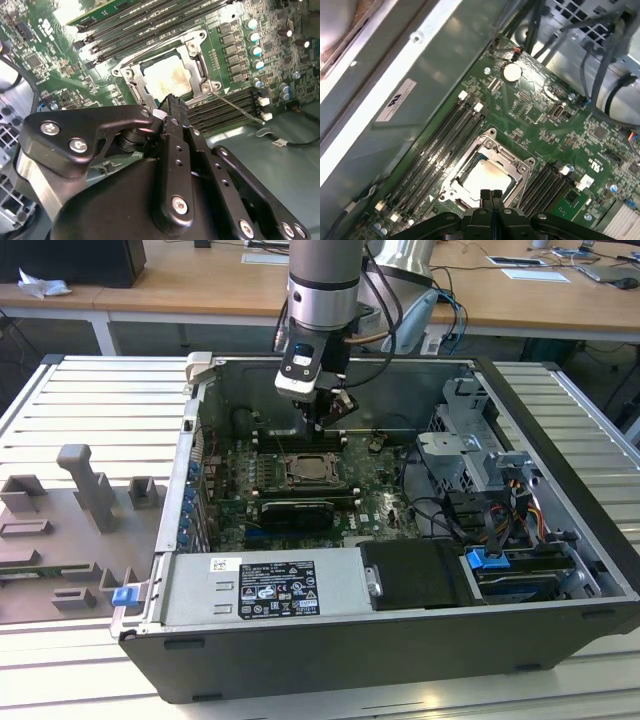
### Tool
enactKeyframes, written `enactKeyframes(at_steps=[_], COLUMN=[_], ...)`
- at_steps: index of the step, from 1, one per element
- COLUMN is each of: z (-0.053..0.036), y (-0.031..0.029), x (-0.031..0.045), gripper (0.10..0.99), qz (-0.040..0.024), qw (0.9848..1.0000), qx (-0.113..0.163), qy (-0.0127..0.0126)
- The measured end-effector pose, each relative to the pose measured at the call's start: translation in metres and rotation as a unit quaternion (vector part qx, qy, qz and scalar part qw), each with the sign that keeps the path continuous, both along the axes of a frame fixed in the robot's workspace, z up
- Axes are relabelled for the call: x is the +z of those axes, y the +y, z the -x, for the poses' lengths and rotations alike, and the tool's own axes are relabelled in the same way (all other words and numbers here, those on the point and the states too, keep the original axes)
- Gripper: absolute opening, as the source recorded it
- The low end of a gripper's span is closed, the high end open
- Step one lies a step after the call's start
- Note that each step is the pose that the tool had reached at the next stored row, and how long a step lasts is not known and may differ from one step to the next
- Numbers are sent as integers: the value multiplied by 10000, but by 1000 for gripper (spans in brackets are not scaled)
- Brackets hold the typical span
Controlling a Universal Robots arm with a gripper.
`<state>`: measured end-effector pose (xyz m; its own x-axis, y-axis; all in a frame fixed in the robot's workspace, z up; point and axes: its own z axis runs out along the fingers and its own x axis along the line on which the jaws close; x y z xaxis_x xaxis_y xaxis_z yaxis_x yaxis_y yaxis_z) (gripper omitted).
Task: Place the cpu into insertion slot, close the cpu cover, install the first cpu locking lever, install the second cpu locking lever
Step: 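Install the first cpu locking lever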
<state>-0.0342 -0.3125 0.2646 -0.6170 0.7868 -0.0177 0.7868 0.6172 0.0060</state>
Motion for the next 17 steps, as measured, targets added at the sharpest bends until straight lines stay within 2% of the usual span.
enactKeyframes(at_steps=[6,11,13,17], z=[0,0,0,0], y=[0,0,0,0], x=[0,0,0,0], gripper=[106,106,106,106], qz=[0,0,0,0], qw=[9995,9983,9977,9953], qx=[326,576,678,965], qy=[0,0,0,0])
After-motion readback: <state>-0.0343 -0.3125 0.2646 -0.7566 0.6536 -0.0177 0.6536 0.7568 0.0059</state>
